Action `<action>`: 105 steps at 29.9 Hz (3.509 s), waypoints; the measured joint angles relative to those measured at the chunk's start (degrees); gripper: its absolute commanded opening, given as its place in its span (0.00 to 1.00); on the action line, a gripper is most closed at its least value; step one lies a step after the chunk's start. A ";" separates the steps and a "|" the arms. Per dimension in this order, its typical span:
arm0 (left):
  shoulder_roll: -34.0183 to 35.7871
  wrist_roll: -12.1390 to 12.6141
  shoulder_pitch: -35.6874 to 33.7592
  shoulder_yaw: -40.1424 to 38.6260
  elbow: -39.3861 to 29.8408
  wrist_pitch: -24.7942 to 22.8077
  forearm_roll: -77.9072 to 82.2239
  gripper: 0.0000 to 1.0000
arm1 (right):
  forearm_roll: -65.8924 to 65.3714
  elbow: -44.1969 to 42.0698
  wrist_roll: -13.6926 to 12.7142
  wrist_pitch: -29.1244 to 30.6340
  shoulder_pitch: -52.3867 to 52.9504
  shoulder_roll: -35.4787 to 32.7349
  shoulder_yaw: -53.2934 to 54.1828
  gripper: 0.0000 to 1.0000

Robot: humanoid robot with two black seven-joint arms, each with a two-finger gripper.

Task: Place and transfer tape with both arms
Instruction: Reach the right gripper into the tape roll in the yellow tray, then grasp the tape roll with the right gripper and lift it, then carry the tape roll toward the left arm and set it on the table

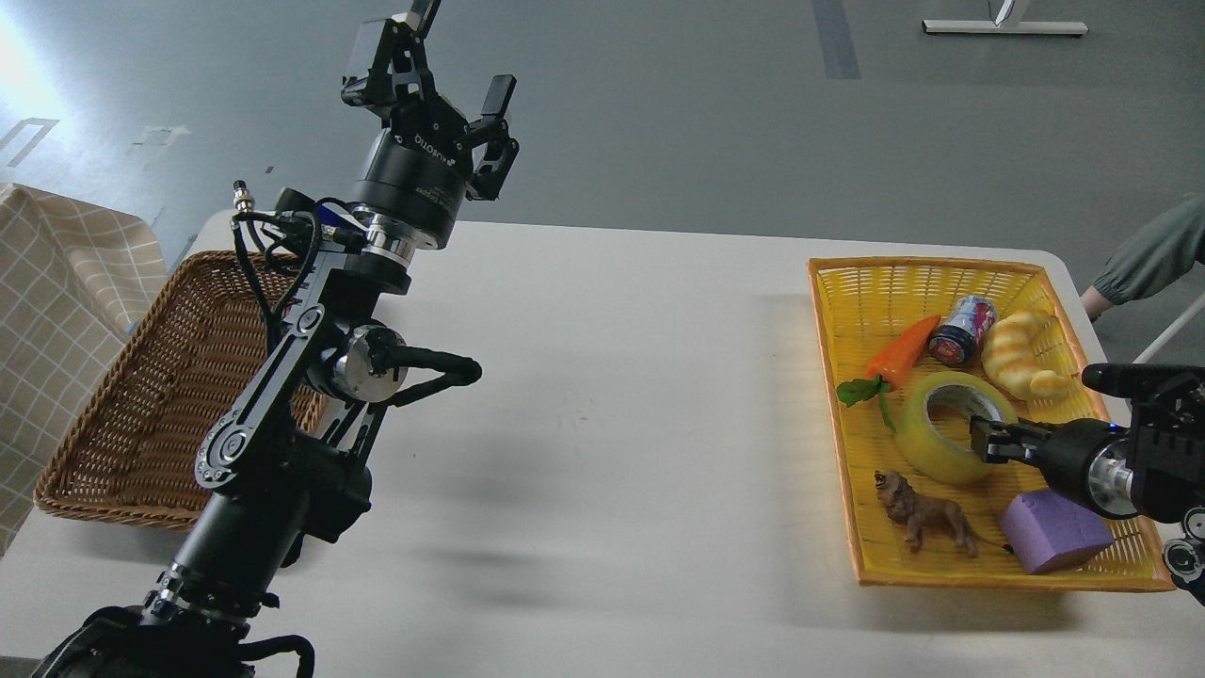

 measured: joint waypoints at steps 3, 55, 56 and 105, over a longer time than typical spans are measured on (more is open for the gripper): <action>0.00 0.16 -0.05 0.04 0.15 0.87 0.14 0.99 | 0.03 0.15 0.00 -0.03 -0.06 -0.02 0.02 0.41; 0.00 0.10 0.40 0.07 0.13 1.58 -0.03 0.99 | 4.44 1.84 2.63 0.60 18.88 -1.68 0.31 0.13; -0.01 0.10 0.46 0.06 0.12 1.57 -0.03 0.99 | 4.44 0.87 2.64 0.61 20.56 -0.38 -0.19 0.13; 0.00 -0.24 1.15 -0.62 -0.45 1.16 -0.50 0.99 | 4.57 -28.48 2.10 0.61 40.42 38.69 -24.58 0.96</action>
